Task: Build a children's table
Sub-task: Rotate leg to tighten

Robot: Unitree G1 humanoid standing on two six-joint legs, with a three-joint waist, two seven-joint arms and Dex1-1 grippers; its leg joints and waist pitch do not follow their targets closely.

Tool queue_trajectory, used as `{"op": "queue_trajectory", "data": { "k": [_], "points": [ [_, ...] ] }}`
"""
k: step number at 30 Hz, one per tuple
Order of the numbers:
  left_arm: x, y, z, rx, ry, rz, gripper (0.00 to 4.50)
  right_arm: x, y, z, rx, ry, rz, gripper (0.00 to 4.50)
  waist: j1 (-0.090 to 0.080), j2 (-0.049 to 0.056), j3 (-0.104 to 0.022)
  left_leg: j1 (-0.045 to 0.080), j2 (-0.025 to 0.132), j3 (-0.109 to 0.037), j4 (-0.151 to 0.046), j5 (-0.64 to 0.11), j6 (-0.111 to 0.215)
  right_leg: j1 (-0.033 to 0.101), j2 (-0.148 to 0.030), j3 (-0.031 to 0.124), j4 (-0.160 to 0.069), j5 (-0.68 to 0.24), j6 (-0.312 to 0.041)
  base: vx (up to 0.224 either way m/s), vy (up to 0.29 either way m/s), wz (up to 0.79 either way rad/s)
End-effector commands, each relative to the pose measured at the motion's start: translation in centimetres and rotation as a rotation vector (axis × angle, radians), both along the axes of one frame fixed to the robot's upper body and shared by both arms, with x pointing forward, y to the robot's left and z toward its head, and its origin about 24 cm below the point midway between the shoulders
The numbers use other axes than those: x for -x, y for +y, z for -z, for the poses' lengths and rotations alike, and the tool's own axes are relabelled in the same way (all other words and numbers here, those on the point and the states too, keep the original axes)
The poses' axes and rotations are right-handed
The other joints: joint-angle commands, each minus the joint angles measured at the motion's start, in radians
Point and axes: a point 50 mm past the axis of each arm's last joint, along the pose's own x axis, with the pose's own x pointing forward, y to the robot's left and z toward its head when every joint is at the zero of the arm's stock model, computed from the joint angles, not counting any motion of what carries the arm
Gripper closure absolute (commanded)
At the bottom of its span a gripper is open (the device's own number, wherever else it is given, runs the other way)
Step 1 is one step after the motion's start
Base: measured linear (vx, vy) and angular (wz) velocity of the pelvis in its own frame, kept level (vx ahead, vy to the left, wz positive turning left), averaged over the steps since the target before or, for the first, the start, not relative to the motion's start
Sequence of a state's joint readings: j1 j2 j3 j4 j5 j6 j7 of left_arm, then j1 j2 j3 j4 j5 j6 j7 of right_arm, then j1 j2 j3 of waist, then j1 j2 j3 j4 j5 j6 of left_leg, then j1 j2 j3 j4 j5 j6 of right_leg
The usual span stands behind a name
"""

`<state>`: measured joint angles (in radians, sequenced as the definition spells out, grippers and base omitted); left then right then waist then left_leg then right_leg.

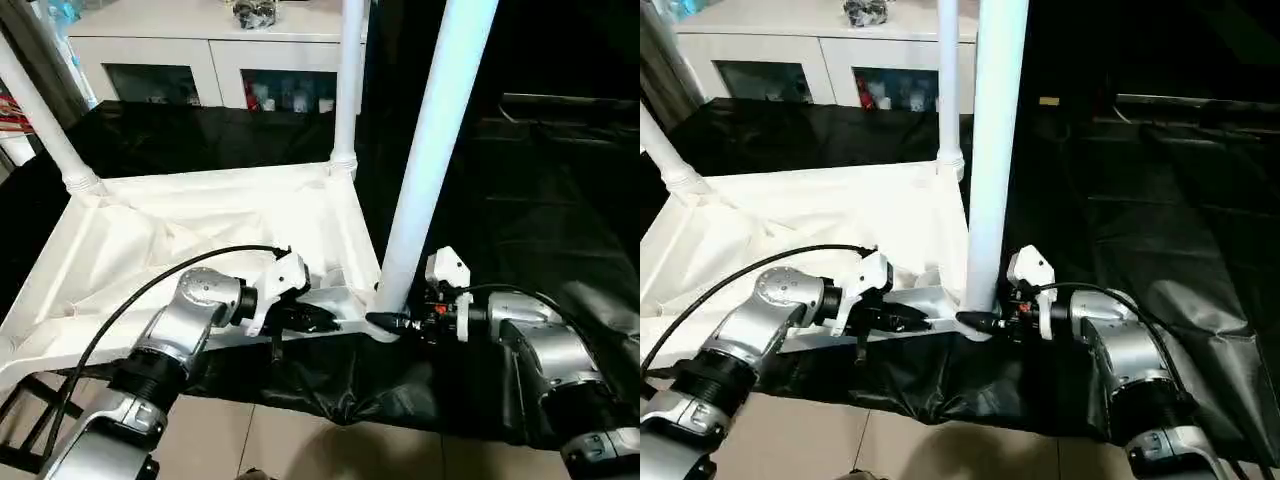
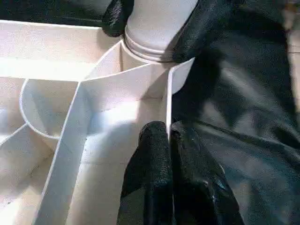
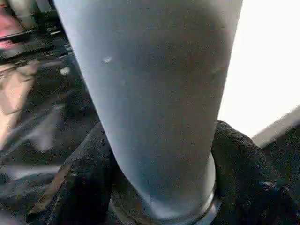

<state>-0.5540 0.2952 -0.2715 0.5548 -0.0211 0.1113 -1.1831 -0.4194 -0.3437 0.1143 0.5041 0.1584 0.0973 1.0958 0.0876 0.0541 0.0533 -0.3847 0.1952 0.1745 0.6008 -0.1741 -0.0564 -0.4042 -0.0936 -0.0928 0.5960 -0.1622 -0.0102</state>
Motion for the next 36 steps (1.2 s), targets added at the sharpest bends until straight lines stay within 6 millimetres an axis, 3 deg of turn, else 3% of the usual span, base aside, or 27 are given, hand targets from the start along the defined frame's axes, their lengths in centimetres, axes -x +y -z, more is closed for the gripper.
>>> {"op": "queue_trajectory", "data": {
  "k": [1, 3, 4, 5, 7, 8, 9, 12, 15, 17, 20, 27, 31, 32, 36],
  "points": [
    [-1.4, -0.6, -2.0, 0.048, -0.089, -0.072, 4.5, 0.5, 1.3, 1.2, 0.009, 0.033, -0.022, 1.92, -0.005, -0.012, -0.071, 0.017, 0.035, -0.007, -0.075, -0.241, 0.056, 0.051, -0.057, 0.046, -0.072, -0.279, -0.221, 0.0, 0.0, 0.0],
    [-2.2, -1.6, -2.1, 0.051, -0.116, -0.151, 4.5, -0.8, 1.8, 2.0, 0.044, 0.023, 0.169, 1.93, -0.007, -0.012, -0.071, 0.018, 0.035, -0.006, -0.075, -0.245, 0.049, 0.048, -0.056, 0.047, -0.074, -0.293, -0.213, 0.0, 0.0, 0.0],
    [-2.2, -1.6, -2.1, 0.051, -0.116, -0.151, 4.5, -0.8, 1.8, 2.0, 0.044, 0.023, 0.169, 1.93, -0.013, -0.011, -0.069, 0.017, 0.032, -0.007, -0.076, -0.248, 0.036, 0.048, -0.056, 0.046, -0.075, -0.3, -0.212, 0.0, 0.0, 0.0],
    [-2.9, -2.8, -2.3, 0.055, -0.141, -0.233, 4.5, -2.0, 2.4, 2.6, 0.056, 0.022, 0.363, 1.93, -0.018, -0.01, -0.07, 0.019, 0.031, -0.009, -0.077, -0.253, 0.021, 0.047, -0.057, 0.045, -0.075, -0.318, -0.205, 0.0, 0.0, 0.0],
    [-3.4, -4.0, -2.6, 0.073, -0.15, -0.277, 4.5, -2.8, 2.9, 2.7, 0.044, 0.029, 0.492, 1.93, -0.028, -0.011, -0.069, 0.023, 0.029, -0.01, -0.078, -0.271, 0.008, 0.045, -0.056, 0.044, -0.08, -0.335, -0.202, 0.0, 0.0, 0.0],
    [-3.5, -4.6, -2.7, 0.083, -0.156, -0.292, 4.5, -3.1, 3.2, 2.7, 0.028, 0.036, 0.545, 1.93, -0.029, -0.006, -0.071, 0.022, 0.029, -0.011, -0.077, -0.27, 0.007, 0.047, -0.058, 0.044, -0.079, -0.329, -0.203, 0.0, 0.0, 0.0],
    [-3.6, -5.0, -2.8, 0.09, -0.161, -0.303, 4.5, -3.3, 3.5, 2.6, 0.014, 0.043, 0.583, 1.93, -0.034, -0.009, -0.074, 0.017, 0.028, -0.011, -0.076, -0.258, 0.016, 0.051, -0.056, 0.045, -0.077, -0.295, -0.203, 0.0, 0.0, 0.0],
    [-3.6, -6.2, -3.0, 0.108, -0.171, -0.304, 4.5, -3.7, 4.4, 2.4, -0.027, 0.047, 0.626, 1.93, -0.03, -0.006, -0.077, 0.015, 0.028, -0.01, -0.073, -0.223, 0.039, 0.054, -0.057, 0.045, -0.071, -0.235, -0.213, 0.0, 0.0, 0.0],
    [-3.4, -7.0, -3.0, 0.121, -0.179, -0.284, 4.5, -3.8, 5.3, 2.0, -0.055, 0.017, 0.611, 1.93, -0.028, -0.004, -0.079, 0.014, 0.028, -0.008, -0.07, -0.196, 0.058, 0.054, -0.055, 0.044, -0.066, -0.168, -0.234, 0.0, 0.0, 0.0],
    [-3.2, -7.3, -3.0, 0.124, -0.187, -0.253, 4.5, -3.8, 5.6, 1.7, -0.089, -0.002, 0.586, 1.23, -0.027, -0.003, -0.079, 0.014, 0.029, -0.008, -0.071, -0.199, 0.068, 0.056, -0.055, 0.043, -0.065, -0.156, -0.242, 0.0, 0.0, 0.0],
    [-3.0, -7.1, -2.9, 0.119, -0.191, -0.221, 4.5, -3.7, 5.4, 1.5, -0.124, 0.009, 0.568, 1.14, -0.027, -0.004, -0.076, 0.014, 0.029, -0.008, -0.072, -0.226, 0.07, 0.058, -0.057, 0.044, -0.069, -0.188, -0.239, 0.0, 0.0, 0.0],
    [-2.1, -4.9, -2.2, 0.098, -0.159, -0.099, 4.5, -2.6, 3.3, 1.1, -0.075, -0.027, 0.358, 0.44, -0.025, -0.003, -0.077, 0.012, 0.032, -0.008, -0.071, -0.209, 0.088, 0.061, -0.054, 0.042, -0.063, -0.149, -0.253, 0.0, 0.0, 0.0],
    [-1.6, -3.9, -2.0, 0.073, -0.147, -0.048, 4.5, -1.9, 2.4, 0.7, -0.063, -0.039, 0.252, 0.44, -0.022, -0.005, -0.075, 0.014, 0.034, -0.006, -0.072, -0.231, 0.084, 0.06, -0.056, 0.043, -0.066, -0.189, -0.252, 0.0, 0.0, 0.0],
    [-1.5, -3.7, -1.9, 0.068, -0.145, -0.038, 4.5, -1.8, 2.2, 0.6, -0.059, -0.042, 0.228, 0.44, -0.02, -0.003, -0.072, 0.017, 0.036, -0.006, -0.074, -0.257, 0.077, 0.055, -0.055, 0.044, -0.071, -0.23, -0.242, 0.0, 0.0, 0.0],
    [-1.1, -2.2, -1.8, 0.042, -0.119, 0.023, 4.5, -0.1, 1.0, 0.2, -0.023, -0.006, 0.004, 0.44, -0.011, -0.004, -0.072, 0.012, 0.038, -0.007, -0.075, -0.258, 0.08, 0.058, -0.054, 0.045, -0.068, -0.222, -0.234, 0.0, 0.0, 0.0]
  ]
}}
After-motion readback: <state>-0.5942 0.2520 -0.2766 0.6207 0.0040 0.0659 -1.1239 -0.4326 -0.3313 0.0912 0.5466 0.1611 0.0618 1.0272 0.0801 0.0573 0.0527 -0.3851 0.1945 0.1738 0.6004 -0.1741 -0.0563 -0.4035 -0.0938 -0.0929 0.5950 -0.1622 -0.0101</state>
